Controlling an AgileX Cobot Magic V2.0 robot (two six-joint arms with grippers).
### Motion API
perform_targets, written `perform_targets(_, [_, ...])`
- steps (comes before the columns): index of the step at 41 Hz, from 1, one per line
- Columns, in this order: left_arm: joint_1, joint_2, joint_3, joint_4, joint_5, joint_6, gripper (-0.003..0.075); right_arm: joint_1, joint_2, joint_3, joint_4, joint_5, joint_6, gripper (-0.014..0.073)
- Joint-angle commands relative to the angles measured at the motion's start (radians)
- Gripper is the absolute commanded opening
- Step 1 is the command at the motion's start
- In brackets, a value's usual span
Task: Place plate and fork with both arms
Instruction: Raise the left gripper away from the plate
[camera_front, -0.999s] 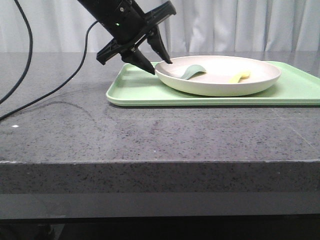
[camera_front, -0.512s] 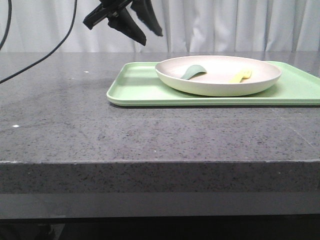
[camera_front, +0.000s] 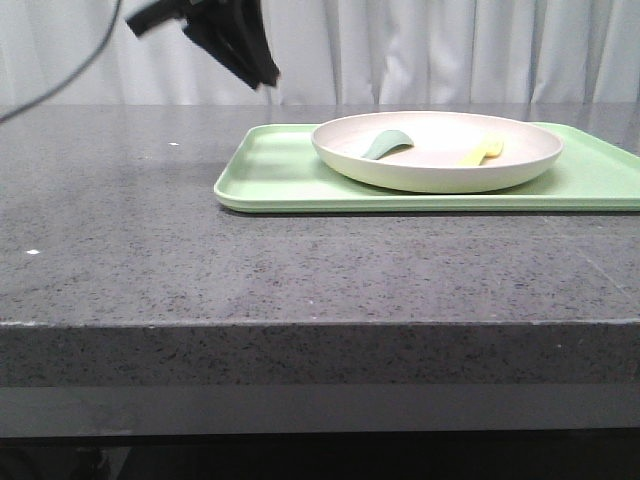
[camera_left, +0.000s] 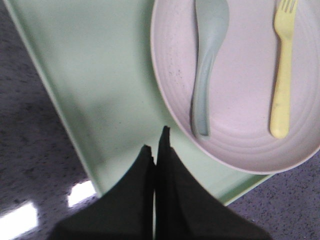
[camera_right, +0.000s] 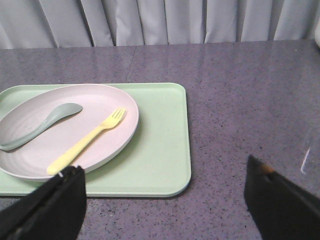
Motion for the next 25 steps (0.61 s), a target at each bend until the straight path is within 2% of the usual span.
perform_targets(1, [0.001,-0.143,-0.015,0.086,0.000,-0.002,-0.0018,-0.001,0.007,-0.037,-0.010,-0.065,-0.006,0.0655])
perform_targets(5, [0.015,-0.221,0.051,0.170,-0.077,-0.031,-0.0018,-0.001,0.007,-0.037,-0.010,-0.053,-0.006,0.0655])
perform_targets(10, [0.067,-0.361,0.205,0.177,-0.207,-0.040,-0.0018,-0.001,0.007,-0.037,-0.010,-0.033,-0.006,0.0655])
perform_targets(25, [0.233,-0.953,0.930,0.249,-0.773,-0.040,-0.0018,-0.001,0.007,-0.036,-0.010,-0.020,-0.006,0.0655])
